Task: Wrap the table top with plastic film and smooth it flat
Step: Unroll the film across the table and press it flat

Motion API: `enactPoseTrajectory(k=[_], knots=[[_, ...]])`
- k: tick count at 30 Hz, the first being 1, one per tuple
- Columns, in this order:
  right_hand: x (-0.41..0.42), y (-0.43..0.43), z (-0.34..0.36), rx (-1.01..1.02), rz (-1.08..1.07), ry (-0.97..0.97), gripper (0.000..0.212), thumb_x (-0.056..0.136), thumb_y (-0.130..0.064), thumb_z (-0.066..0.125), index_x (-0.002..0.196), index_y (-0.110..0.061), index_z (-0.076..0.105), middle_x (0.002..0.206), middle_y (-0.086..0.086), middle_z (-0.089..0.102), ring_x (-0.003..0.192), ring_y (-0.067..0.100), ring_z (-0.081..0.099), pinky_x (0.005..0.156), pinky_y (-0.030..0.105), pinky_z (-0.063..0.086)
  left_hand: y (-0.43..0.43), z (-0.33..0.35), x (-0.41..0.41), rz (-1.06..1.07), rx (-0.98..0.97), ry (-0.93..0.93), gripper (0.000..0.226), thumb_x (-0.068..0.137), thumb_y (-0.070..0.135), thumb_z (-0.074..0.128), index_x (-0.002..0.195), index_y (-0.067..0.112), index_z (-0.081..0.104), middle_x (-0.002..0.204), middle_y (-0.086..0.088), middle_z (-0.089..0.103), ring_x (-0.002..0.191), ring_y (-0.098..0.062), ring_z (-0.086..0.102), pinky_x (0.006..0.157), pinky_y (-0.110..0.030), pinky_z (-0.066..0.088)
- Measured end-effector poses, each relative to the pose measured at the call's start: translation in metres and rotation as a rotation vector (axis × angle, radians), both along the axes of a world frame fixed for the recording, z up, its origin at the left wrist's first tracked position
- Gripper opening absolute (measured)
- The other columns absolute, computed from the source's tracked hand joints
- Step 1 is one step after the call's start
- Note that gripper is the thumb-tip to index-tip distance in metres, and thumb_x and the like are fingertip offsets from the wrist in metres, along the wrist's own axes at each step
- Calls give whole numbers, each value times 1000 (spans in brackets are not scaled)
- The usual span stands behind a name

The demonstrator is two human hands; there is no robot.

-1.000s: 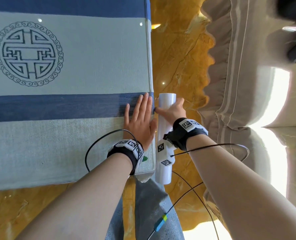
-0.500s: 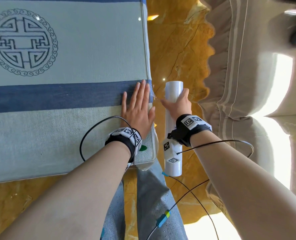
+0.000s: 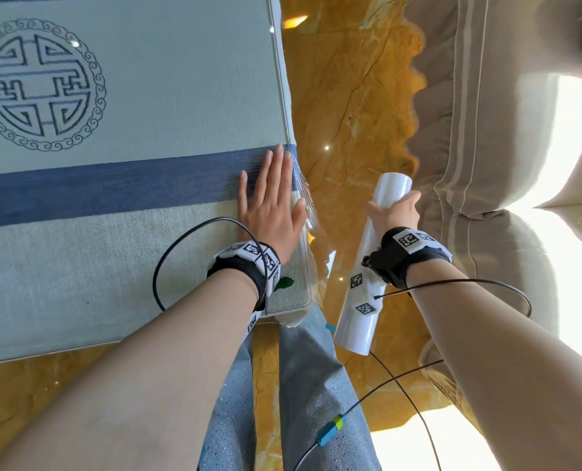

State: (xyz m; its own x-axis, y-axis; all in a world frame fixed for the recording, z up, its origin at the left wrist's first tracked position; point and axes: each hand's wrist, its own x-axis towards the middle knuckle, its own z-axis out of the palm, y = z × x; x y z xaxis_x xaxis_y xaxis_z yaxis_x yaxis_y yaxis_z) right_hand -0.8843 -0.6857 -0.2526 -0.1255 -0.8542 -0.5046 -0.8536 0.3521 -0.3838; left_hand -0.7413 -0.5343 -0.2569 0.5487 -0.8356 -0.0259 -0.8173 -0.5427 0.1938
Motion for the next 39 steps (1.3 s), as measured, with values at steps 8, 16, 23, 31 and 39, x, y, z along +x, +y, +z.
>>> enactPoseTrajectory(k=[8, 16, 23, 31, 39], knots=[[72, 4, 109, -142, 86, -9, 62, 80, -30, 68, 125, -8, 31, 102, 15, 50, 86, 34, 53, 81, 48, 53, 24, 104, 85, 146, -134, -68, 68, 96, 43, 24, 154, 13, 5, 163, -2, 4, 149, -16, 2, 120, -48, 4], [212, 103, 204, -354, 270, -168, 59, 79, -29, 66, 121, -8, 31, 102, 14, 51, 95, 37, 59, 74, 43, 48, 135, 198, 213, 283, -259, -89, 69, 96, 46, 22, 154, 14, 2, 163, -3, 0, 149, -17, -1, 119, -49, -3], [393, 256, 298, -589, 629, -334, 58, 77, -31, 69, 117, -13, 32, 105, 8, 53, 84, 30, 53, 71, 40, 46, 285, 252, 287, 226, -269, -233, 77, 93, 51, 31, 154, 17, -1, 162, -5, -4, 149, -18, -2, 119, -49, 1], [501, 398, 325, -623, 1029, -427, 53, 77, -23, 71, 112, -11, 33, 103, 5, 47, 76, 30, 53, 59, 33, 37, 399, 313, 391, 424, -275, -319, 80, 92, 48, 38, 154, 17, -2, 162, -4, -2, 149, -17, -2, 119, -49, 3], [564, 392, 335, -699, 1020, -380, 60, 77, -20, 75, 119, -10, 33, 113, 10, 50, 93, 36, 58, 71, 39, 44, 457, 333, 474, 511, -266, -361, 78, 94, 48, 34, 153, 18, -6, 162, -4, -5, 149, -18, -4, 120, -50, 4]])
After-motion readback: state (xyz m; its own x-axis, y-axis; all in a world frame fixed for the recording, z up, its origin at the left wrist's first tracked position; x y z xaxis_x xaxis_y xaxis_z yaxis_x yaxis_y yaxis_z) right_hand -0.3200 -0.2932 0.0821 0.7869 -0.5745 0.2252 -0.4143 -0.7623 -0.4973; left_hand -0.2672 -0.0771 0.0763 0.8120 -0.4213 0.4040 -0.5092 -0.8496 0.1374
